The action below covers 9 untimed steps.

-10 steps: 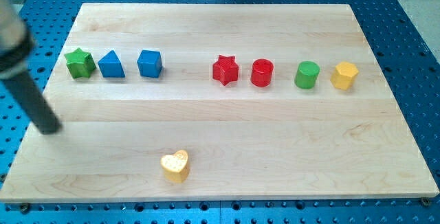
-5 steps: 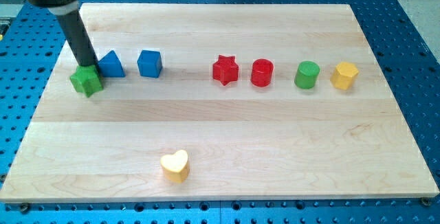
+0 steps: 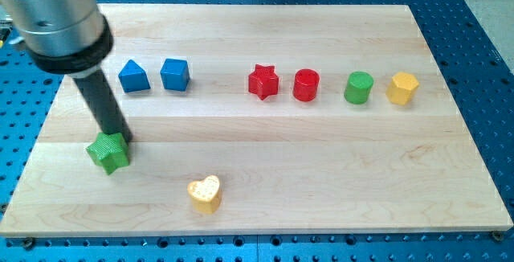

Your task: Move the green star to the left of the heart

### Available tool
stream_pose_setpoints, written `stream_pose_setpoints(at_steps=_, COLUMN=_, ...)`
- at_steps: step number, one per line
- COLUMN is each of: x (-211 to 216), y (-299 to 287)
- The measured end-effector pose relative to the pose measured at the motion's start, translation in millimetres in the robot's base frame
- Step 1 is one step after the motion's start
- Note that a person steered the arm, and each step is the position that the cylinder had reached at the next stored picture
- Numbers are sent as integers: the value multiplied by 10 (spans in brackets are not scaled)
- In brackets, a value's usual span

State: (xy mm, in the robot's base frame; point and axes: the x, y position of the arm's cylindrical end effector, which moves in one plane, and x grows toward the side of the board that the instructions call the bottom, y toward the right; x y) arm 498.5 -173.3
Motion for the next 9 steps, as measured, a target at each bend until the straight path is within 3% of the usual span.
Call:
stream_pose_setpoints(at_steps=1, x=-234, y=-286)
stream_pose_setpoints(at_steps=2, x=-59, y=-624)
stream_pose_setpoints(at_steps=4, x=225, y=337)
stream_pose_setpoints(at_steps=5, x=300, y=292)
stream_pose_setpoints(at_steps=6, x=130, y=-260)
stream_pose_setpoints(at_steps=9, x=494, y=118)
